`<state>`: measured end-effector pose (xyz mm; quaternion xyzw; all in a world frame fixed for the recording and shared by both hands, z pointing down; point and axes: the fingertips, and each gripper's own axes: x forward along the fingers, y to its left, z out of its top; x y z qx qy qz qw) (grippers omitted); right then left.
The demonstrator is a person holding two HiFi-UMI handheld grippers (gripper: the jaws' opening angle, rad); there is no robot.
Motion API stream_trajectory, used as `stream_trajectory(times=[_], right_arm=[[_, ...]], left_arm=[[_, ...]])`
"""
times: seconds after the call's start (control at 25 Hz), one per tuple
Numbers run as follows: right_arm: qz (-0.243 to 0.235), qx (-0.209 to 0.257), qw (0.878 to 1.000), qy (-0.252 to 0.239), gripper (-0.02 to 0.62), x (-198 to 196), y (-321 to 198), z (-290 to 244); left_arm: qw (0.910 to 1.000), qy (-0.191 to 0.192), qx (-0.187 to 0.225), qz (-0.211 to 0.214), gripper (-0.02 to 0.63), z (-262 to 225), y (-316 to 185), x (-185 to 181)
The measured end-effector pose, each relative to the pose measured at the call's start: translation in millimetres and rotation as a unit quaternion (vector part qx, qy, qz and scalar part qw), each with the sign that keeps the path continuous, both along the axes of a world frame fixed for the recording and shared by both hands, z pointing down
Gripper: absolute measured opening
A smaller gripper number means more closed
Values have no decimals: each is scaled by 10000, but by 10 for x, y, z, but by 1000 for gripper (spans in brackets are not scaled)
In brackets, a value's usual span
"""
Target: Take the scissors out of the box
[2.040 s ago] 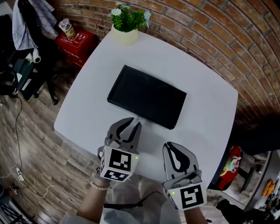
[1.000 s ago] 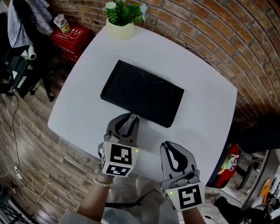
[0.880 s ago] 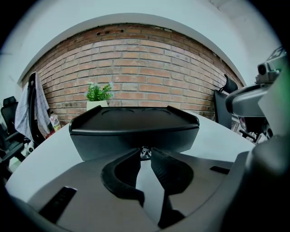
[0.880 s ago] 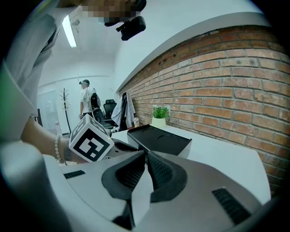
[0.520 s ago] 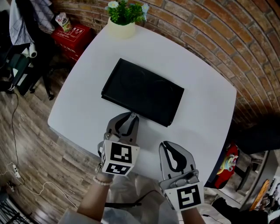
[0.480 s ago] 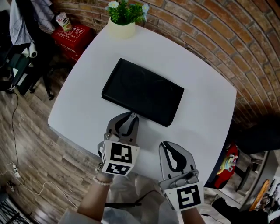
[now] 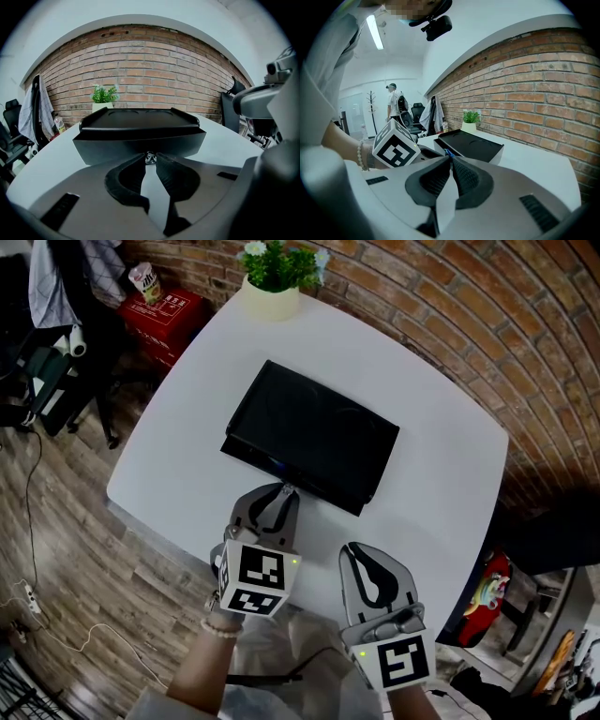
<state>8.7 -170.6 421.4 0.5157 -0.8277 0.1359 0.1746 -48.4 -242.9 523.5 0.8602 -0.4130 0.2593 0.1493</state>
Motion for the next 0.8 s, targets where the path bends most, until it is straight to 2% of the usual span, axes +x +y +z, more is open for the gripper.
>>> stream_trajectory(times=[0.4, 0.8], right_arm=[[-261, -107, 9995, 110, 51, -60, 102, 36], [-307, -23, 9995, 34, 51, -77, 139, -5]], left_arm=[[10000, -13, -3, -79, 84, 7, 116, -74], [9998, -13, 6, -211, 84, 1, 222, -121]])
